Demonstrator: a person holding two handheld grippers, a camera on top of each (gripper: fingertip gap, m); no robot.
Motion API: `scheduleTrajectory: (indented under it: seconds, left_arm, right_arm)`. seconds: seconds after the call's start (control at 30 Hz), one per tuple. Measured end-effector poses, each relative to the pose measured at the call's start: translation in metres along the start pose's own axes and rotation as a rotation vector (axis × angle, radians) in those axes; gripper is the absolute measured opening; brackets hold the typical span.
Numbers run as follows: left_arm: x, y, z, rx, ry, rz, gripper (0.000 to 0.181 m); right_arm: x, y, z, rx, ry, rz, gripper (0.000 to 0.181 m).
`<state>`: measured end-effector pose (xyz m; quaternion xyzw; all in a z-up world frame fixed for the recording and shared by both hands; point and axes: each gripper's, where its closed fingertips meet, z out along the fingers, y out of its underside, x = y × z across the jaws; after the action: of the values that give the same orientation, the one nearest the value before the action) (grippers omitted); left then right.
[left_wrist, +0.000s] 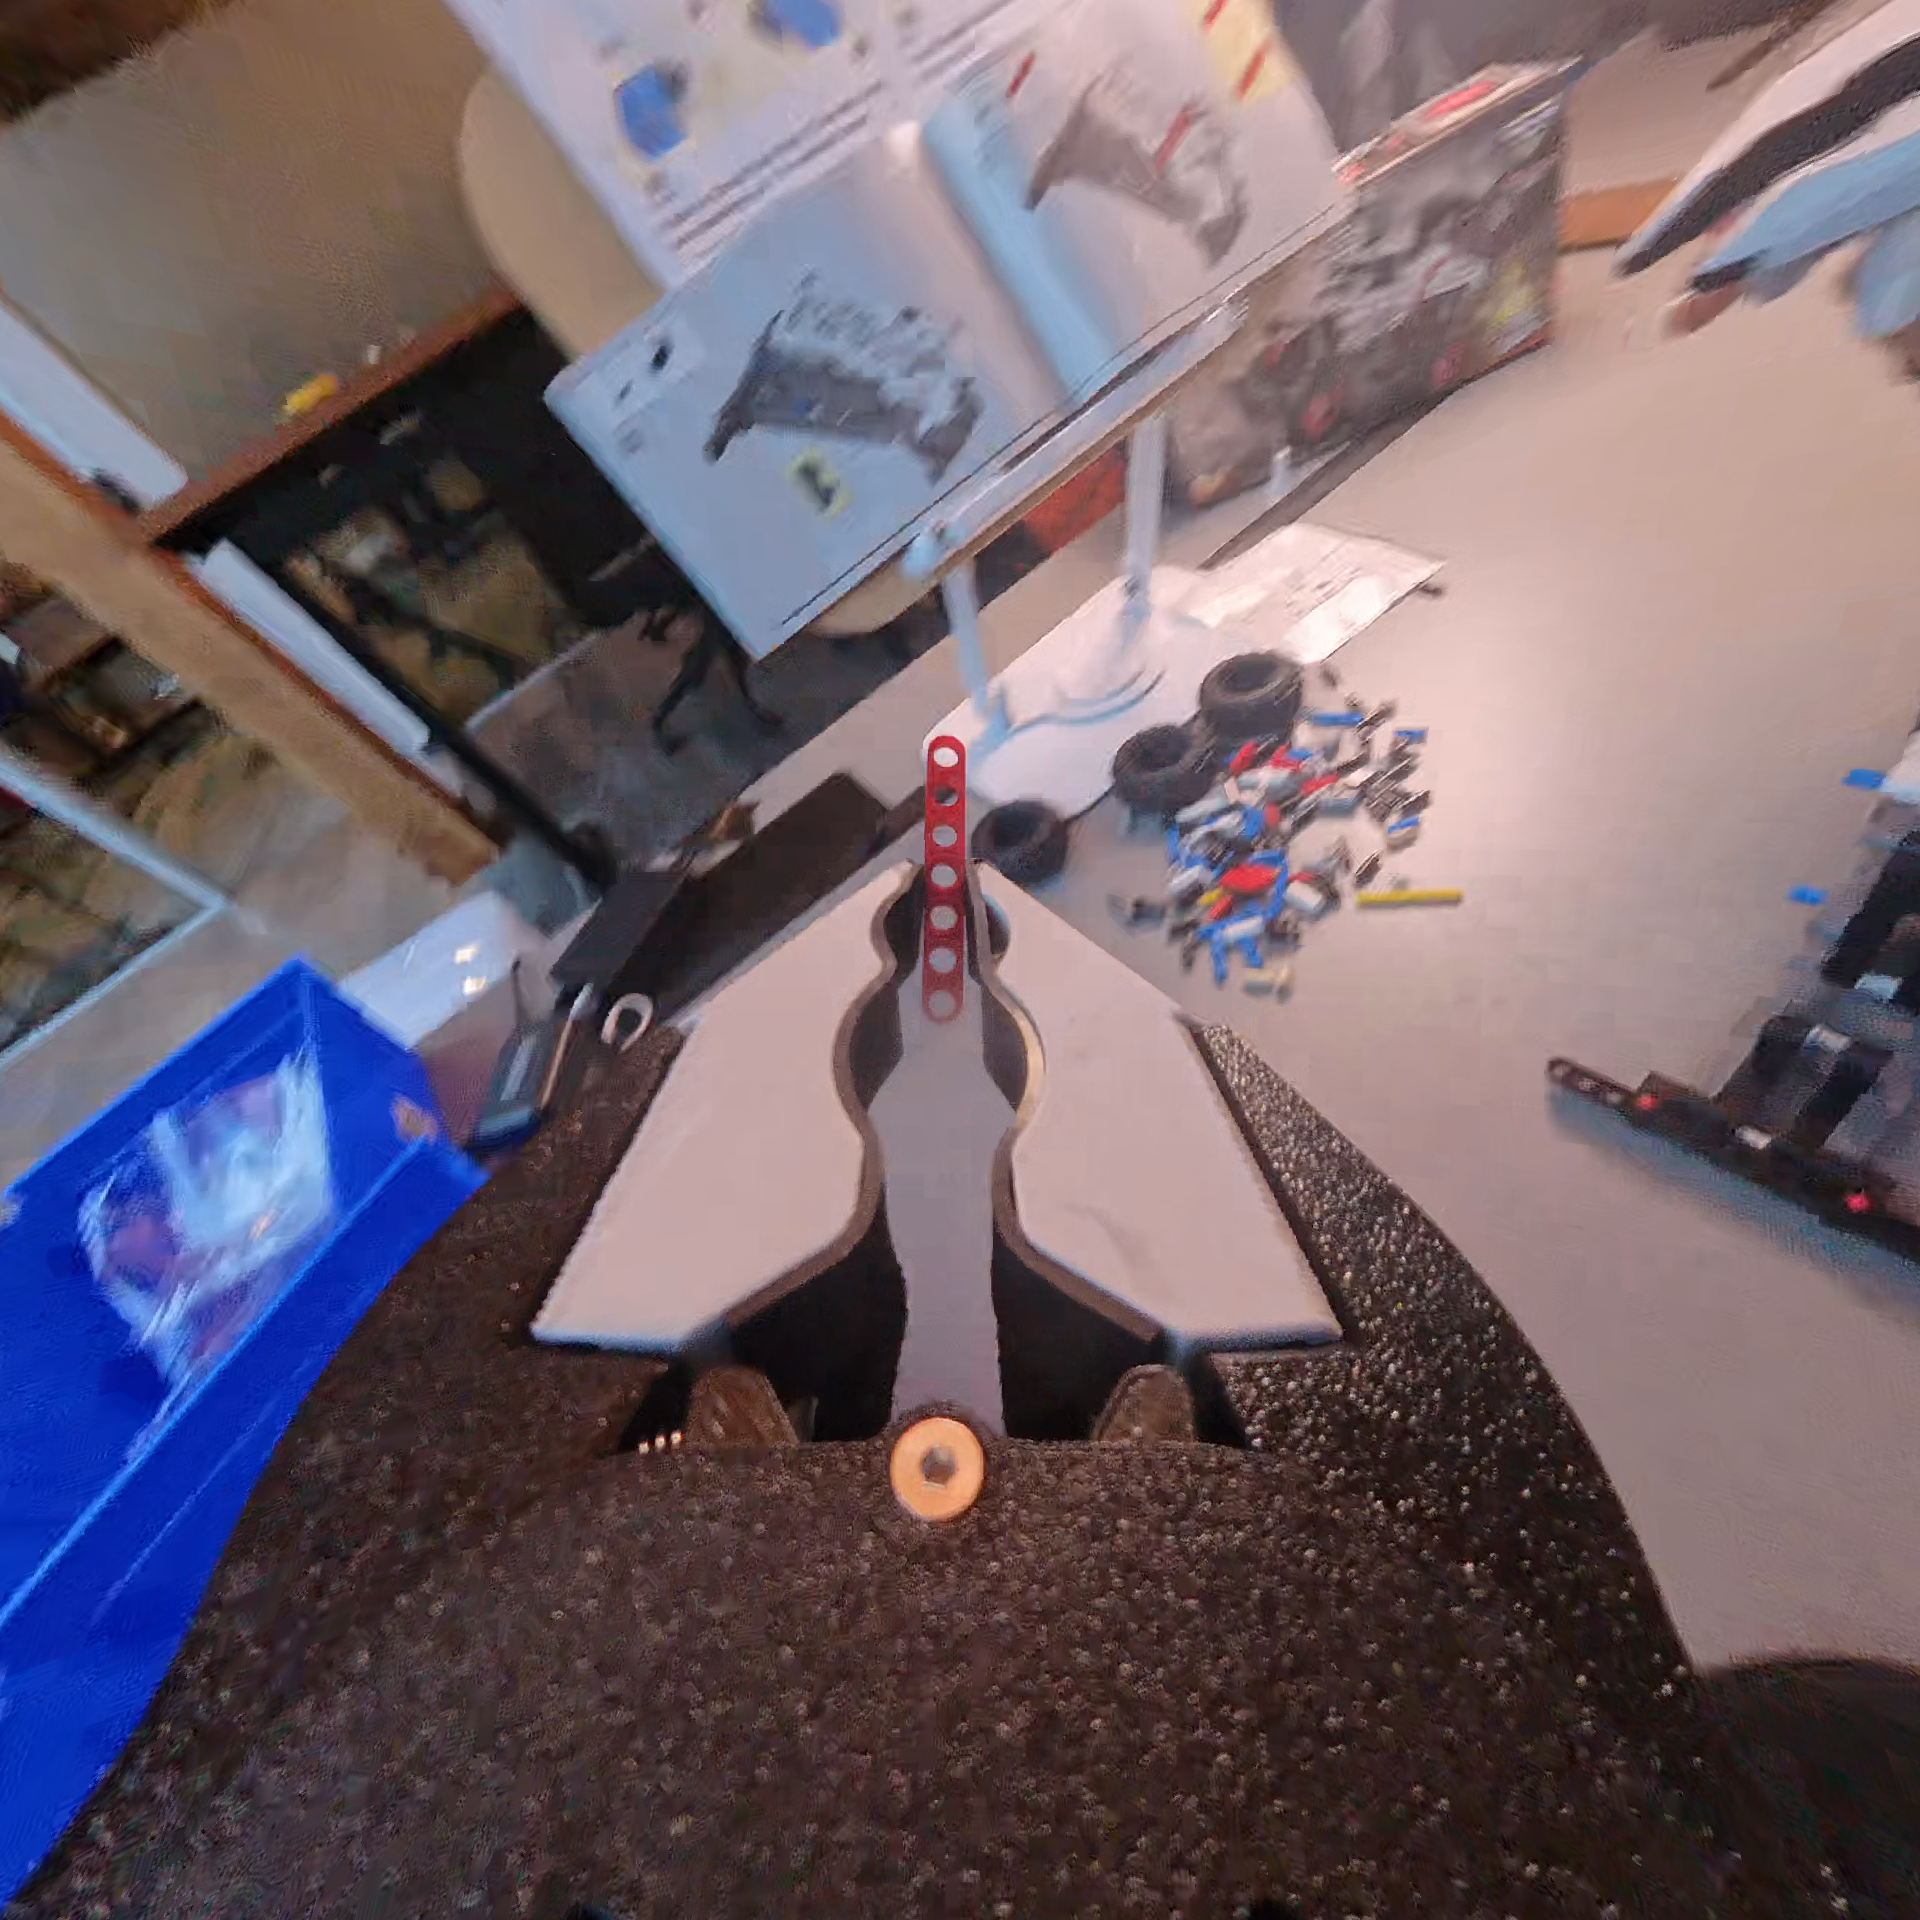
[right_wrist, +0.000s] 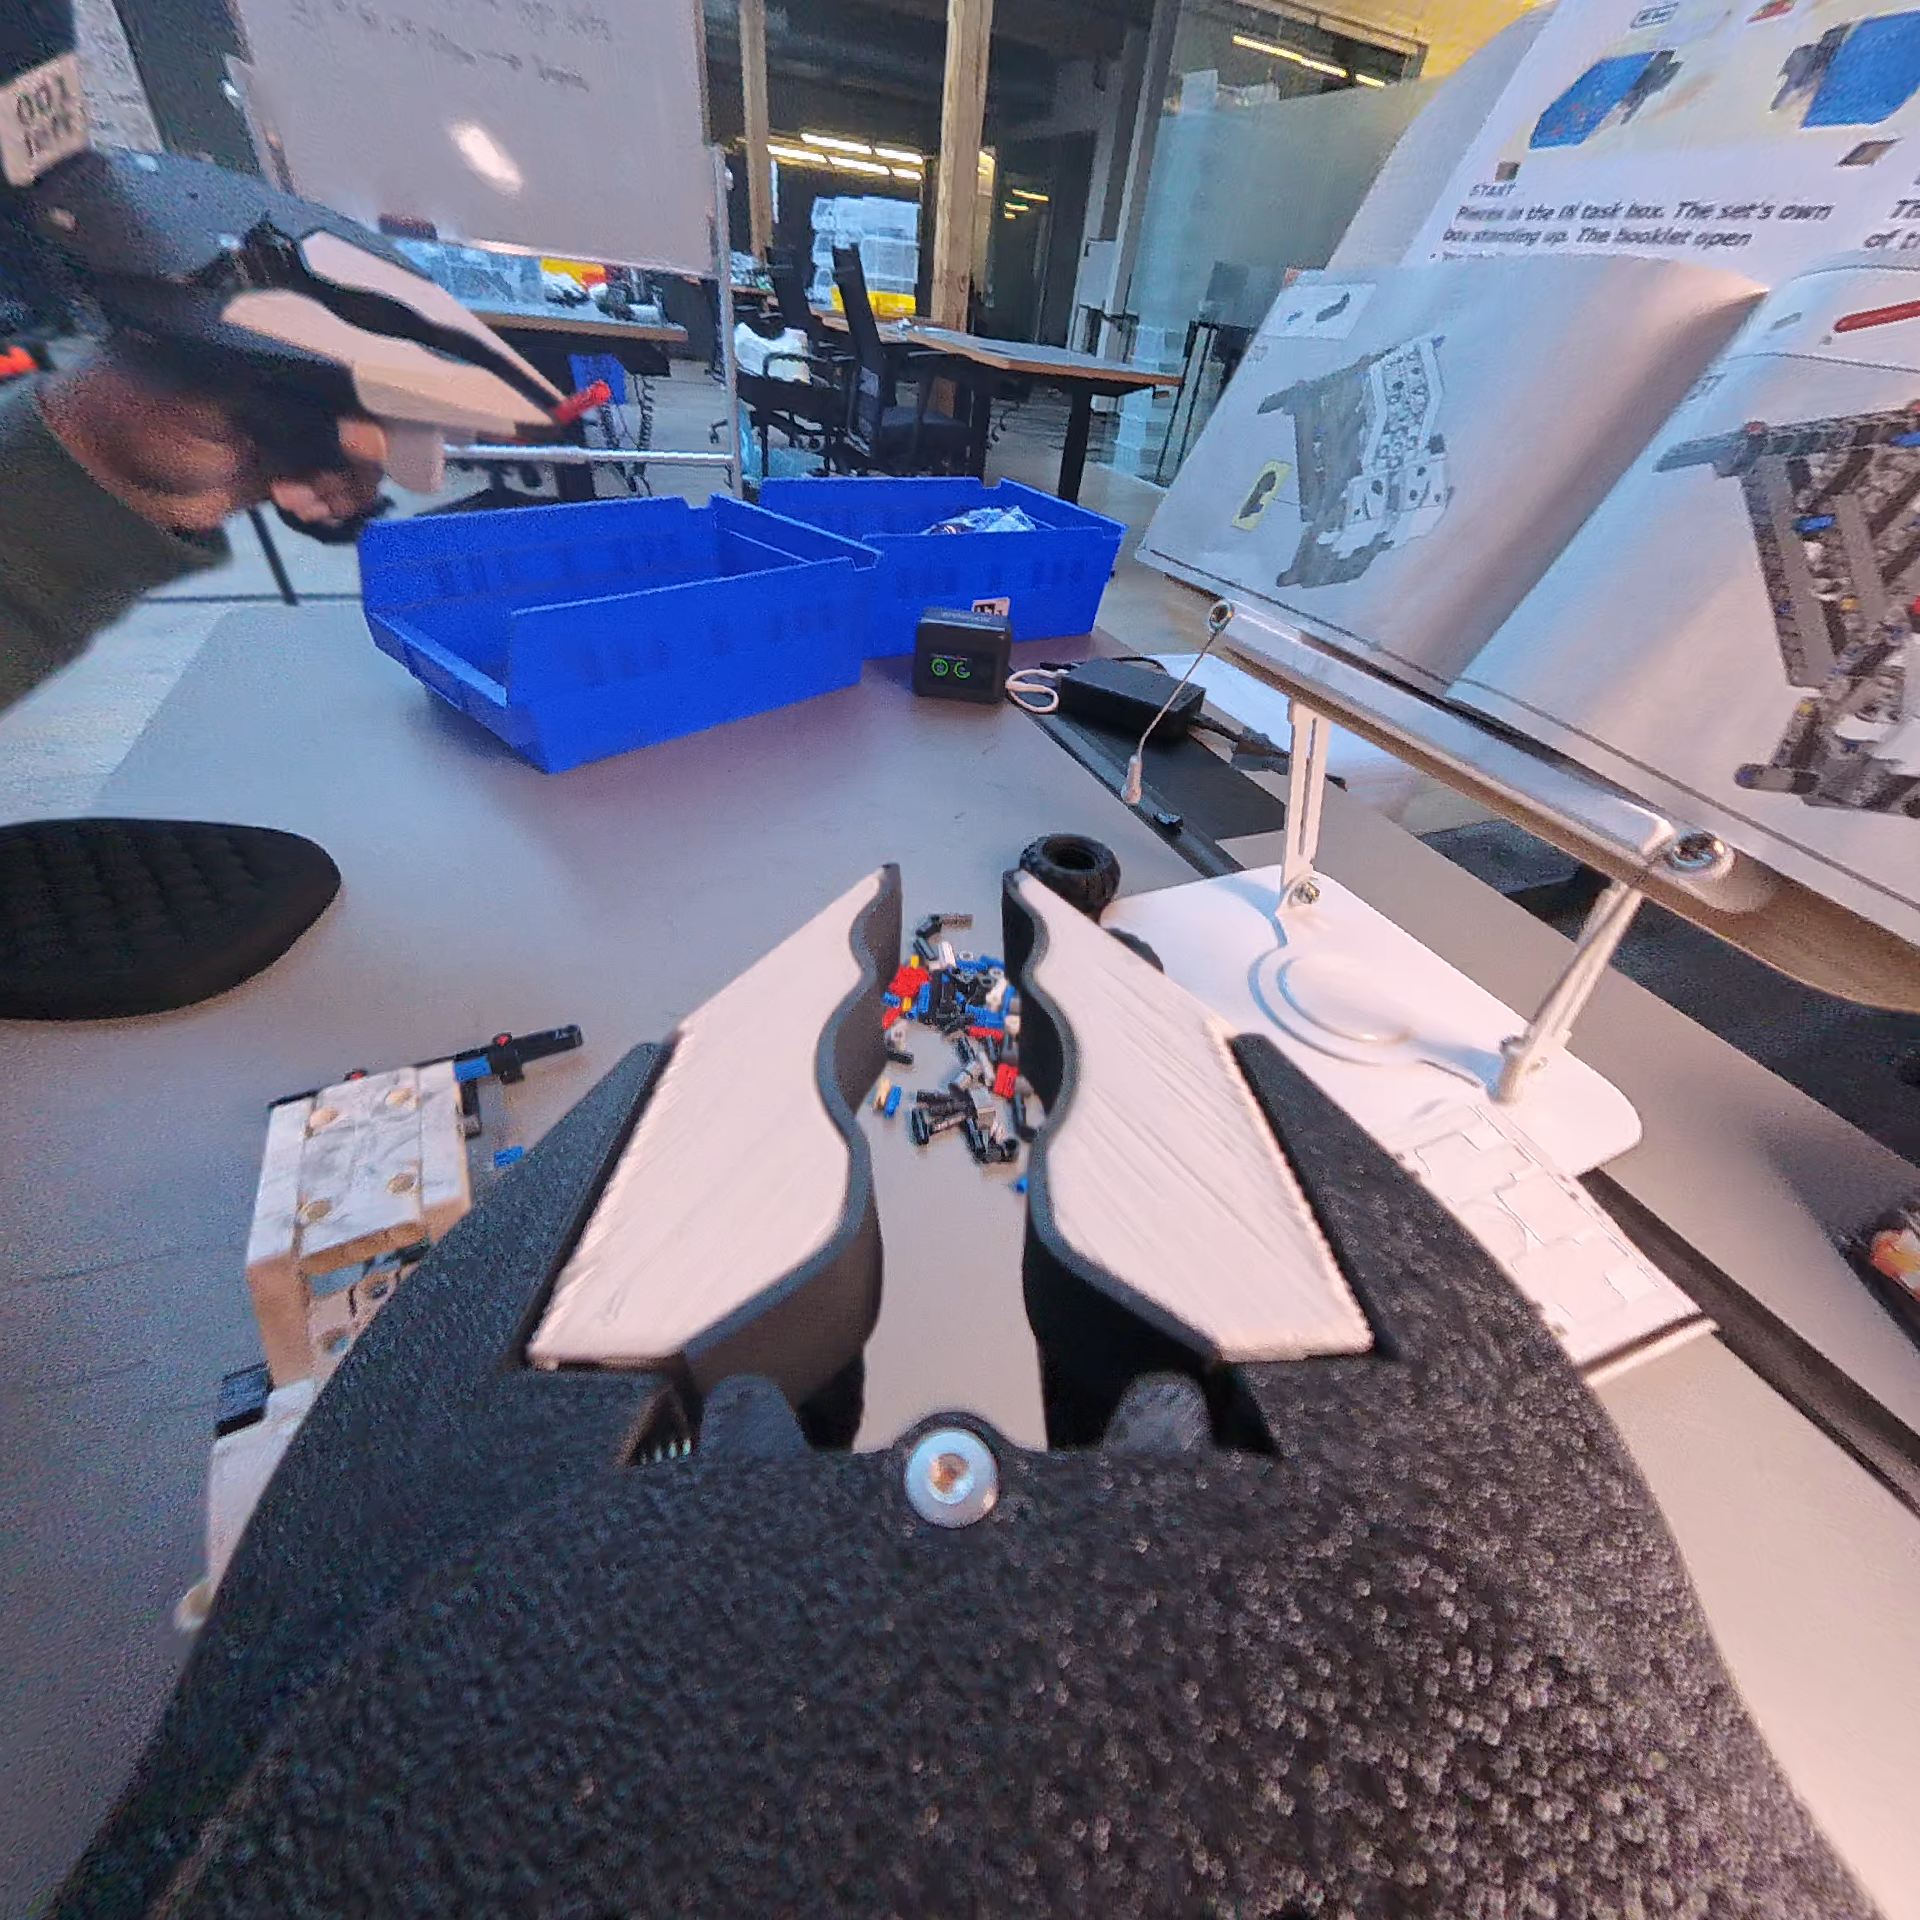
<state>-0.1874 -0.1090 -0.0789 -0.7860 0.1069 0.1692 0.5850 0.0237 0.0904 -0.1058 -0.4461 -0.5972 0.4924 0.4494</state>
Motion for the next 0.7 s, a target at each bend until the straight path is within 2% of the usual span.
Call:
scheduleTrajectory:
  seconds: [0.1, 0.17, 0.27, 0.33, 0.4, 0.5, 0.6, 0.7]
  left_arm:
    - [-0.057, 0.052, -0.045, -0.188, -0.106, -0.204, 0.007]
    - [-0.071, 0.088, -0.063, -0.285, -0.080, -0.393, 0.007]
    - [-0.084, 0.128, -0.072, -0.337, -0.056, -0.639, 0.007]
    - [-0.086, 0.143, -0.072, -0.333, -0.029, -0.764, 0.008]
    - [-0.091, 0.157, -0.071, -0.354, -0.045, -0.800, 0.008]
    - [-0.092, 0.175, -0.070, -0.411, -0.079, -0.770, 0.008]
    - [-0.088, 0.178, -0.067, -0.417, -0.079, -0.750, 0.008]
    - [-0.086, 0.177, -0.065, -0.397, -0.087, -0.721, 0.011]
  right_arm:
    - [-0.002, 0.009, -0.027, -0.024, 0.081, -0.022, 0.009]
    - [-0.002, 0.017, -0.039, -0.044, 0.133, -0.039, 0.002]
    - [0.002, 0.028, -0.051, -0.106, 0.223, -0.089, 0.000]
    - [0.003, 0.030, -0.057, -0.134, 0.266, -0.129, 0.000]
    - [0.004, 0.031, -0.064, -0.155, 0.315, -0.157, 0.003]
    - [0.001, 0.034, -0.073, -0.164, 0.327, -0.140, 0.019]
    - [-0.002, 0.041, -0.079, -0.192, 0.325, -0.083, 0.043]
    - [-0.004, 0.047, -0.080, -0.211, 0.328, -0.032, 0.058]
